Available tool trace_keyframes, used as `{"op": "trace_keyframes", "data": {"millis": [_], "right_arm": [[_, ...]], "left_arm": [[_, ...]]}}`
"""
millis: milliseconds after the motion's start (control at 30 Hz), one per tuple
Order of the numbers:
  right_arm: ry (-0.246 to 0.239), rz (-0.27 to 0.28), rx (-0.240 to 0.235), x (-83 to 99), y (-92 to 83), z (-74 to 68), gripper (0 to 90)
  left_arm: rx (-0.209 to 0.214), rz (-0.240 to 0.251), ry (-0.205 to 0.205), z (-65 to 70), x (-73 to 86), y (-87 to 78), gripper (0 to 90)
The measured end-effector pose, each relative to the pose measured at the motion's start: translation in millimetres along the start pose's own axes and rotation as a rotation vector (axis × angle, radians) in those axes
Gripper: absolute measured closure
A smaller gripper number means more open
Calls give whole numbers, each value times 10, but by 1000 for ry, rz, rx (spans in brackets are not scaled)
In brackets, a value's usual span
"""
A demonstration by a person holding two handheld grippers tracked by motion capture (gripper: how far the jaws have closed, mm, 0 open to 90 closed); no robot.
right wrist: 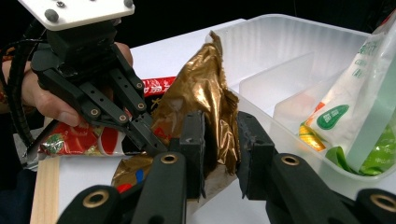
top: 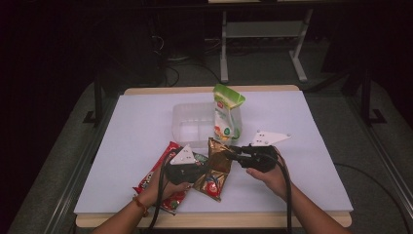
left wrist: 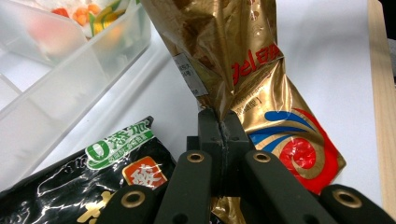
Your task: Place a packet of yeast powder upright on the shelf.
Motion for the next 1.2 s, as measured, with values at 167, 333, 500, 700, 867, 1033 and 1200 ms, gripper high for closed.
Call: {"op": "trace_keyframes", "data": {"millis": [167, 333, 500, 700, 867, 1033, 1200], "right_arm": [[-3, 7, 1, -6, -1, -2, 718], [-4, -7, -1, 18, -10, 10, 716], [-23, 3, -18, 1, -44, -9, 820], [-58, 19, -47, -50, -70, -104, 840], [-91, 51, -73, -110, -92, -202, 841], [-114, 58, -72, -129, -83, -245, 841], [-120, 70, -85, -139, -94, -267, 843]], "left_arm": [[-1, 13, 7, 6, 1, -21, 900], [0, 3, 12, 38, 20, -32, 900], [-20, 32, 41, 56, 13, -51, 894], [-5, 87, -2, 45, -63, -88, 502], [35, 61, -28, 67, -82, 9, 315], [92, 47, -13, 124, -96, 75, 421], [124, 56, -28, 114, -100, 60, 479]]}}
Point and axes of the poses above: each handheld gripper's, and its own axes: y roughly forward along the jaws, x roughly out of its underside, z roughly to its right, the point moved 6 cm from there along y, roughly forward along the jaws, and after that the axes turned 11 degrees about x, right-handed, at the moved point
